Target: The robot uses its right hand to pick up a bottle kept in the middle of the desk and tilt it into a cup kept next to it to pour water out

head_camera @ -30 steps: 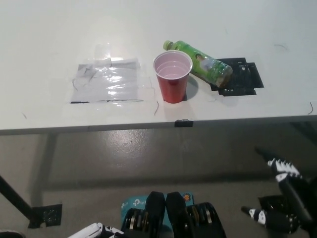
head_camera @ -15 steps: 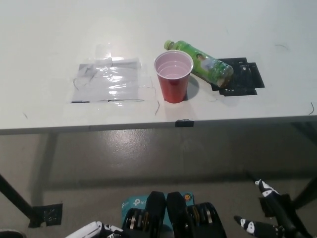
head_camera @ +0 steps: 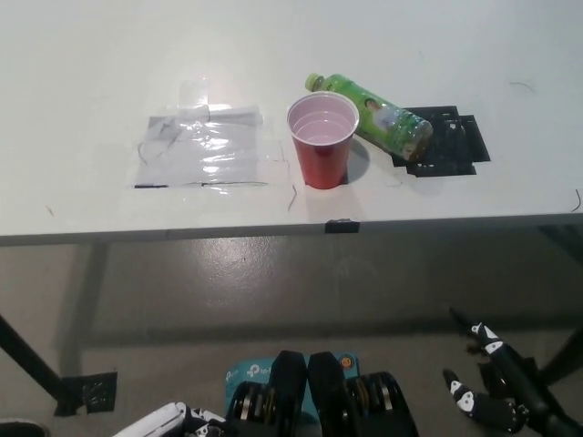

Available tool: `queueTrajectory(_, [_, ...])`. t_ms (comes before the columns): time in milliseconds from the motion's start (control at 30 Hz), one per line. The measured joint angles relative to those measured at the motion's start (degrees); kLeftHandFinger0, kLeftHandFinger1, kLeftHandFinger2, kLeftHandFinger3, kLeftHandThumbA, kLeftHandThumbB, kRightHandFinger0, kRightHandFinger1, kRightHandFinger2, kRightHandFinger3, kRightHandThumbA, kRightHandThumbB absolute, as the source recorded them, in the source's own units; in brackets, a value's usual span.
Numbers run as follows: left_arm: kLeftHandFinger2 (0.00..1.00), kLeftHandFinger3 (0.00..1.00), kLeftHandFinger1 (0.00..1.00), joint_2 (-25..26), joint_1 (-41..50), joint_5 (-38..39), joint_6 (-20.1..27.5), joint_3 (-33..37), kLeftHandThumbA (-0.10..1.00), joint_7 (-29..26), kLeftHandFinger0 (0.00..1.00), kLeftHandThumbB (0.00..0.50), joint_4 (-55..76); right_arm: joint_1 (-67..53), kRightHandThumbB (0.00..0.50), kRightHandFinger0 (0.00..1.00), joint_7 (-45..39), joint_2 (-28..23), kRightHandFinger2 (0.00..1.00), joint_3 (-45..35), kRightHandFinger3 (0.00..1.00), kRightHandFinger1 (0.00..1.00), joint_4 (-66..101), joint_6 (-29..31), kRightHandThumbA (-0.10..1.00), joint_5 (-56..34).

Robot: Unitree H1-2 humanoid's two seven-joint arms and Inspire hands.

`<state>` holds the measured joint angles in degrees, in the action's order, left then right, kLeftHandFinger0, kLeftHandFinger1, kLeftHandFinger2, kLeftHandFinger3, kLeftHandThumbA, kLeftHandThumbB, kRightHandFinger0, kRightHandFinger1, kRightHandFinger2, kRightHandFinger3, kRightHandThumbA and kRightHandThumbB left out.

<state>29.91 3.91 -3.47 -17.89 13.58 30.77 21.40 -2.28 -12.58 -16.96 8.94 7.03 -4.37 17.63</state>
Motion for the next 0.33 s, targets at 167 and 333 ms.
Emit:
queueTrajectory(167, [0.8,1.0,0.76,0.0,0.1,0.0,-0.1,-0.2,1.0,0.0,0.7,0.439,0.1,0.0,0.159,0.63,-1.1,-0.5,1.0,0.3,1.0,0.79,0.0,-0.4,0.42,0.0])
queueTrajectory(333, [0.82,1.0,0.77,0.0,0.3,0.1,-0.2,-0.3,1.0,0.0,0.71,0.459,0.1,0.0,0.154,0.64,-2.0,-1.2,1.0,1.1,1.0,0.8,0.1,-0.6,0.43,0.2])
